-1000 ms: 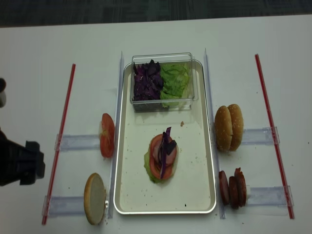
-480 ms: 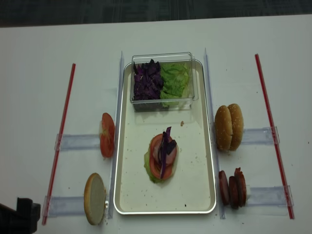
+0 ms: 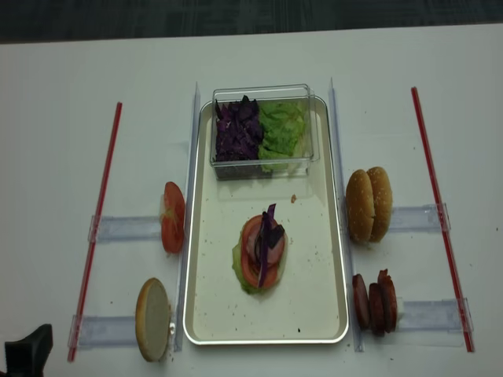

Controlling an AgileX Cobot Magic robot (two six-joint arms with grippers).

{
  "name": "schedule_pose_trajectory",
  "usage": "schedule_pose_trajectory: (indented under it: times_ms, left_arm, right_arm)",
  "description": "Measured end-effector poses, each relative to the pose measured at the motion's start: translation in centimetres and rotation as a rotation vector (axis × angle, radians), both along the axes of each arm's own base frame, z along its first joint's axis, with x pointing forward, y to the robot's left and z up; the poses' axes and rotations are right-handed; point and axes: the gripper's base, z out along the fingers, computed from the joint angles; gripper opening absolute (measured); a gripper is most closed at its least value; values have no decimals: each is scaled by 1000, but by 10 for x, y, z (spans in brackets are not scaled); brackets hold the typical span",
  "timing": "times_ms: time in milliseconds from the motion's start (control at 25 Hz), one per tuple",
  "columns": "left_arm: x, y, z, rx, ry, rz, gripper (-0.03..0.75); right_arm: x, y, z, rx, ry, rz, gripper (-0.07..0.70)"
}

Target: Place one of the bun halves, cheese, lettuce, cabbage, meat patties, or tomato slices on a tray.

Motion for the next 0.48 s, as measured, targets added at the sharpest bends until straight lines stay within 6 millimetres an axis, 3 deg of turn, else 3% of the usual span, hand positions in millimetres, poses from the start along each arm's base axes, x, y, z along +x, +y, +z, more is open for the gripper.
schedule_pose_trajectory:
  times_ms: [480]
  left_arm:
    - [-33,0,1,9,-230,-8,622]
  right_arm:
    - [0,0,0,0,-4,0,692]
